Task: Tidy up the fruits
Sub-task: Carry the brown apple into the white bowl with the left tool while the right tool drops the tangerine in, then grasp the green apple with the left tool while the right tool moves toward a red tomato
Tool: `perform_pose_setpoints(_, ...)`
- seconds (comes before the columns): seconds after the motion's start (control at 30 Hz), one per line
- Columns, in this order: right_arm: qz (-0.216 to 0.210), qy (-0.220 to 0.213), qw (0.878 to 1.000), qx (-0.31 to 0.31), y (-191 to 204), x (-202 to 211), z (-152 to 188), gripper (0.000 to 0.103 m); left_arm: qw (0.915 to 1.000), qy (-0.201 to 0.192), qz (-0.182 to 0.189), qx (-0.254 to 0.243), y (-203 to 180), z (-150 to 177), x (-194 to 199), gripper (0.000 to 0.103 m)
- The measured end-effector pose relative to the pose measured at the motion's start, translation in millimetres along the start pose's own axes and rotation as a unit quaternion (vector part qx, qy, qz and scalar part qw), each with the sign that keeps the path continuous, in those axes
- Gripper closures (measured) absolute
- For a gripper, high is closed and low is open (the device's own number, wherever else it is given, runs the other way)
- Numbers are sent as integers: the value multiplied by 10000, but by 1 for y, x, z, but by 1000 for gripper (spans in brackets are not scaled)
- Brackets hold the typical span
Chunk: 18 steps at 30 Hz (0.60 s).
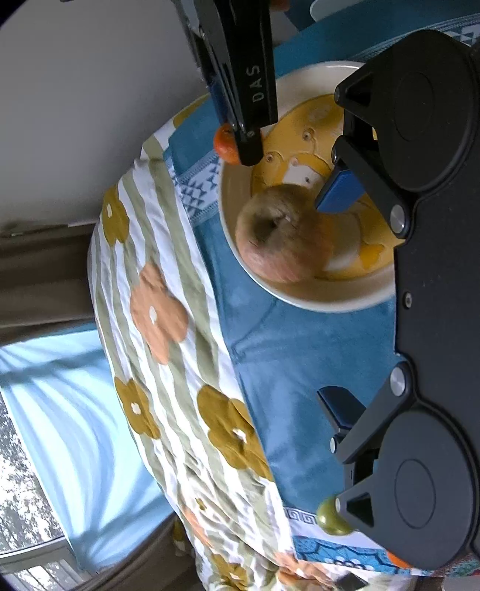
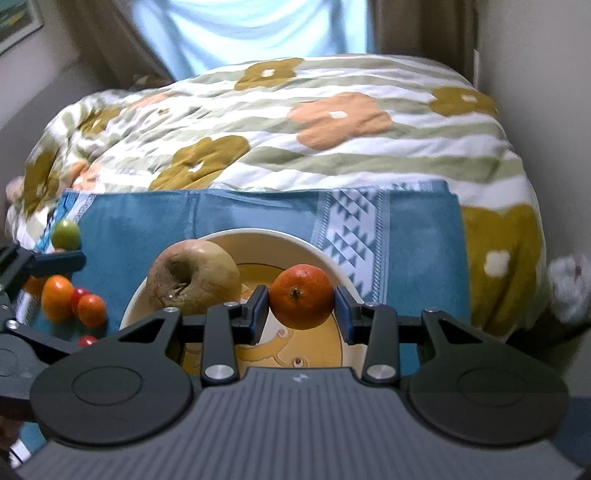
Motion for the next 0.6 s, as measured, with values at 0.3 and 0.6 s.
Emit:
perform_pose_setpoints(0.3,-98,-97,9992,383,14,-11,6,47,9995,-72,-207,227,11,16,22,1)
perform_pose_setpoints(0.6,190,-242,9989,341,7,2,15,0,9976,-107,-292,615,16,26,42,1)
Point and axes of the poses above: each gripper's, at about its wrist camera, not at the fingertips, and x roughly against the way its jaws point, y to its left, z to its underside, the point moved 4 cm from there along -x, roughly the way its jaws point, and after that the axes turned 15 degrees about z, right-handed, at the moved point
